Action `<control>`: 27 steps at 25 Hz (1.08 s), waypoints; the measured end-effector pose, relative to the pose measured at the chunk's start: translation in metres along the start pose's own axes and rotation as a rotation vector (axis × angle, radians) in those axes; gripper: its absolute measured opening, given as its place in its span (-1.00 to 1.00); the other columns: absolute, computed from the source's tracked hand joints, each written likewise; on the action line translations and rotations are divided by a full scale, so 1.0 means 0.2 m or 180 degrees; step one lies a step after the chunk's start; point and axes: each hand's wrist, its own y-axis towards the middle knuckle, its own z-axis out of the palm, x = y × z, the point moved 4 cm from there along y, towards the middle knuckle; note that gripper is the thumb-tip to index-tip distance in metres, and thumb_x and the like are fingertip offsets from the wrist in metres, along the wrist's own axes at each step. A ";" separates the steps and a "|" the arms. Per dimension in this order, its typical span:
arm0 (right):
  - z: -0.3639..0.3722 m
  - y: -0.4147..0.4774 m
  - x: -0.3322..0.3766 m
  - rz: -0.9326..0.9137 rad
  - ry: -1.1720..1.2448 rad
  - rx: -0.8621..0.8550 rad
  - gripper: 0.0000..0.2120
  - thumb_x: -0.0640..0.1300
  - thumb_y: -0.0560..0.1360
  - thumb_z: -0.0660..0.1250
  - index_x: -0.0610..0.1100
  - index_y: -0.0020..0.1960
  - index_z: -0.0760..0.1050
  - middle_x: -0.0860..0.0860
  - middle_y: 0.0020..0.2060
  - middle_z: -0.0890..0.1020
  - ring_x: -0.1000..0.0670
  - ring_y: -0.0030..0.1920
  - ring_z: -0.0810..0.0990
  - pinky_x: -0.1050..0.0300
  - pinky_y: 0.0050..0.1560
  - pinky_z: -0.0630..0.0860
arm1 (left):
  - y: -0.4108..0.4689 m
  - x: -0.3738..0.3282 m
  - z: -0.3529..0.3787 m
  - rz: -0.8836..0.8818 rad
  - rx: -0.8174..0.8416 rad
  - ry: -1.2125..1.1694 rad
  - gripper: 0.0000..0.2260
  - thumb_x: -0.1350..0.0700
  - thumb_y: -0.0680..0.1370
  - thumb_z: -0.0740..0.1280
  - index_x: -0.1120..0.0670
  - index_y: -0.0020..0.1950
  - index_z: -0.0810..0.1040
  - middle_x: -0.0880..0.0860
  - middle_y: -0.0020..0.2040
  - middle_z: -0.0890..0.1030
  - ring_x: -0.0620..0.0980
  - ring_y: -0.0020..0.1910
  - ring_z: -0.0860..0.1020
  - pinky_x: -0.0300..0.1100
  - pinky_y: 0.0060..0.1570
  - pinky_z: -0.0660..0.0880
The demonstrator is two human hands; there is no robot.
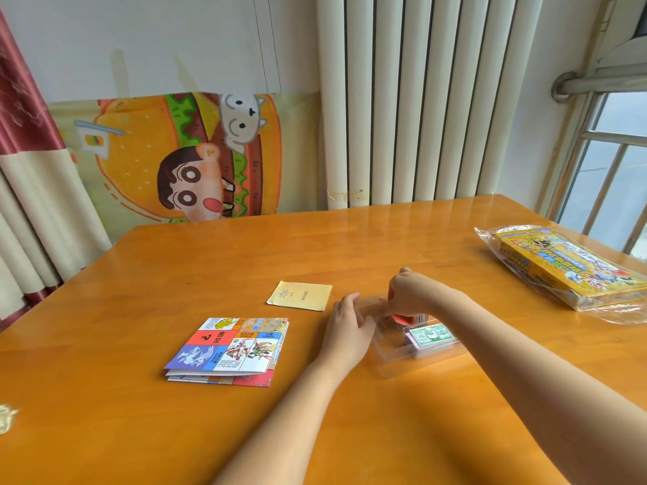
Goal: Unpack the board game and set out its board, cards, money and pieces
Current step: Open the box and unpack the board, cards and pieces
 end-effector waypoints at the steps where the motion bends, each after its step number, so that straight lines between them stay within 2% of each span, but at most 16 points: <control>1: 0.00 0.00 0.01 -0.0016 -0.0015 0.0121 -0.52 0.10 0.45 0.39 -0.24 0.19 0.50 -0.14 0.17 0.42 -0.09 0.11 0.49 0.07 0.15 0.47 | 0.00 0.00 0.00 -0.0010 0.0009 -0.0004 -0.55 0.12 0.58 0.25 0.07 0.46 0.25 0.06 0.34 0.38 -0.03 0.28 0.38 -0.29 0.21 0.29; 3: 0.00 -0.02 0.03 -0.0032 -0.0008 0.0173 -0.51 0.00 0.41 0.45 -0.21 0.24 0.47 -0.13 0.20 0.39 -0.08 0.14 0.48 0.12 0.08 0.46 | 0.00 0.00 0.00 -0.0023 0.0026 -0.0003 -0.55 0.10 0.58 0.25 0.07 0.46 0.25 0.06 0.36 0.37 -0.01 0.31 0.37 -0.24 0.25 0.30; 6: -0.02 -0.03 0.04 -0.0053 0.0173 0.0091 -0.52 -0.16 0.45 0.38 -0.16 0.33 0.38 -0.10 0.18 0.40 -0.02 0.06 0.42 0.17 -0.07 0.38 | 0.00 0.01 0.00 -0.0043 0.0005 -0.0019 -0.54 0.07 0.58 0.26 0.07 0.45 0.26 0.07 0.37 0.37 0.01 0.33 0.35 -0.21 0.28 0.30; 9: -0.04 -0.03 0.00 -0.0074 0.0628 -0.0332 -0.57 -0.26 0.52 0.21 -0.16 0.38 0.29 -0.16 0.24 0.45 -0.09 0.12 0.46 0.15 -0.03 0.38 | 0.01 0.01 0.00 -0.0050 -0.0041 -0.0025 -0.55 0.06 0.58 0.27 0.08 0.45 0.26 0.07 0.35 0.38 0.00 0.32 0.36 -0.24 0.24 0.30; 11: -0.02 -0.05 -0.05 -0.0025 0.0757 -0.0513 -0.58 -0.30 0.52 0.16 -0.15 0.38 0.30 -0.17 0.22 0.50 -0.14 0.17 0.48 0.09 0.01 0.44 | 0.02 0.02 0.01 -0.0070 -0.0080 -0.0005 -0.54 0.04 0.57 0.28 0.08 0.44 0.27 0.08 0.35 0.39 0.00 0.31 0.38 -0.23 0.24 0.31; 15: 0.04 -0.11 -0.08 0.0024 0.1022 -0.0663 -0.52 -0.29 0.45 0.30 -0.10 0.35 0.36 -0.18 0.12 0.58 -0.16 0.08 0.56 0.00 -0.01 0.55 | 0.03 0.04 0.01 -0.0148 -0.0119 -0.0014 -0.51 0.00 0.55 0.32 0.10 0.43 0.29 0.09 0.36 0.40 0.03 0.30 0.42 -0.17 0.27 0.34; 18: -0.02 -0.14 -0.09 -0.0109 0.1417 -0.1173 -0.54 -0.33 0.40 0.34 -0.10 0.28 0.44 -0.11 0.04 0.64 -0.06 -0.01 0.59 0.15 -0.09 0.53 | 0.03 0.01 -0.06 -0.0026 -0.0573 -0.0145 -0.58 0.02 0.55 0.33 0.11 0.37 0.38 0.07 0.31 0.43 0.04 0.22 0.47 -0.10 0.24 0.39; 20: -0.11 -0.19 -0.04 -0.0612 0.1511 -0.1619 -0.60 -0.39 0.36 0.32 -0.11 0.15 0.56 -0.03 -0.03 0.67 0.03 -0.05 0.61 0.28 -0.12 0.49 | 0.04 -0.02 -0.13 -0.0151 -0.0647 -0.0871 -0.71 0.03 0.57 0.30 0.13 0.23 0.48 0.11 0.19 0.55 0.01 -0.02 0.56 -0.07 0.06 0.52; 21: -0.15 -0.23 0.00 -0.0960 0.1503 -0.1755 -0.62 -0.41 0.35 0.30 -0.11 0.08 0.60 0.02 -0.08 0.69 0.09 -0.07 0.62 0.32 -0.10 0.49 | 0.04 -0.04 -0.14 -0.0395 -0.0329 -0.1598 -0.76 0.01 0.59 0.26 0.14 0.15 0.52 0.14 0.06 0.61 -0.01 -0.20 0.59 -0.11 -0.15 0.56; 23: -0.19 -0.28 0.09 -0.1574 0.1477 -0.1740 -0.65 -0.44 0.35 0.29 -0.10 -0.01 0.64 0.11 -0.15 0.68 0.20 -0.11 0.62 0.39 -0.06 0.50 | 0.01 -0.08 -0.14 -0.0966 0.0576 -0.2907 -0.70 -0.02 0.63 0.16 0.16 -0.01 0.58 0.14 -0.20 0.63 -0.04 -0.45 0.55 -0.26 -0.48 0.47; 24: -0.19 -0.30 0.12 -0.1761 0.1448 -0.1651 -0.65 -0.45 0.35 0.29 -0.10 -0.03 0.64 0.12 -0.17 0.67 0.23 -0.13 0.62 0.39 -0.05 0.50 | -0.01 -0.10 -0.15 -0.1113 0.0837 -0.3206 -0.70 0.00 0.63 0.15 0.16 -0.06 0.58 0.13 -0.26 0.61 -0.05 -0.49 0.53 -0.30 -0.54 0.42; 27: -0.17 -0.31 0.15 -0.2031 0.1356 -0.1559 -0.67 -0.46 0.36 0.32 -0.08 -0.07 0.65 0.07 -0.15 0.64 0.16 -0.14 0.61 0.23 -0.02 0.54 | -0.01 -0.10 -0.18 -0.1157 0.0992 -0.3467 -0.82 0.13 0.59 0.20 0.20 -0.08 0.53 0.13 -0.27 0.51 -0.09 -0.48 0.51 -0.34 -0.55 0.43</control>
